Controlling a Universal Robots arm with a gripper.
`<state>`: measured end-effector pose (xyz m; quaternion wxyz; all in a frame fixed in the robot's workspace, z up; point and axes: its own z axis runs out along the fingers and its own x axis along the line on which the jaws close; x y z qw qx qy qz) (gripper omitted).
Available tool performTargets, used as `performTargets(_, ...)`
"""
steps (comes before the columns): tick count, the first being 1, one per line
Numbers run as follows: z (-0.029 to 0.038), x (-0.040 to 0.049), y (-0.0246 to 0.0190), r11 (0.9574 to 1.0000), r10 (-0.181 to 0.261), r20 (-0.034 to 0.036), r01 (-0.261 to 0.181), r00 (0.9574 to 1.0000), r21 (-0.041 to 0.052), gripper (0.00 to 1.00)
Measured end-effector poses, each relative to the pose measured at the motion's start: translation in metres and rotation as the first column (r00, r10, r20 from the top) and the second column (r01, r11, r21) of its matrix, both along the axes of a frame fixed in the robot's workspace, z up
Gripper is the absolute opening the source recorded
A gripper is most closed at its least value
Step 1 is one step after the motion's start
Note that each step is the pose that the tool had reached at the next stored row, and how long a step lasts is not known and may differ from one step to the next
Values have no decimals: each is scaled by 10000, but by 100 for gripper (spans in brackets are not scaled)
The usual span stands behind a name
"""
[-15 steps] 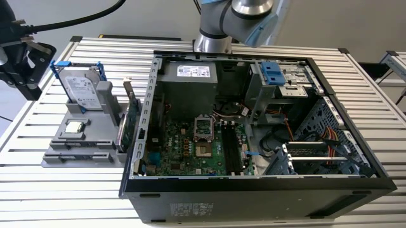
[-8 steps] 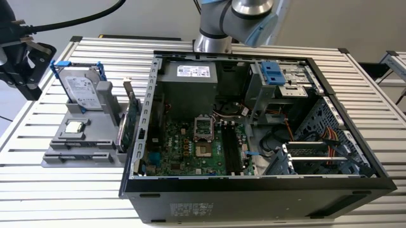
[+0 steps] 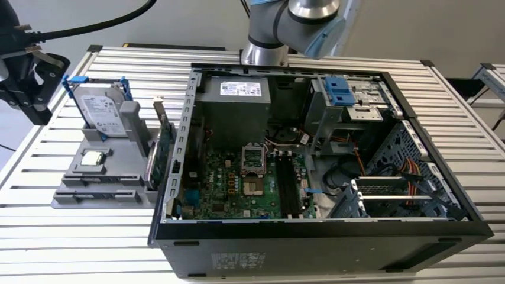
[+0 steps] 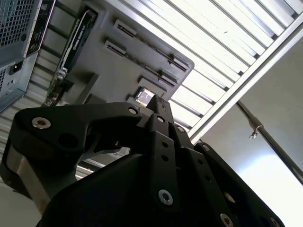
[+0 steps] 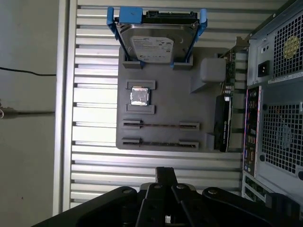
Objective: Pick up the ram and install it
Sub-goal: 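Reach for the ram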
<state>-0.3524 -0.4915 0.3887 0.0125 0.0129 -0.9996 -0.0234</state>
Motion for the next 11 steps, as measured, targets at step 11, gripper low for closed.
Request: performTargets(11, 0, 0, 22, 9967, 806, 0, -806, 9967, 0, 0)
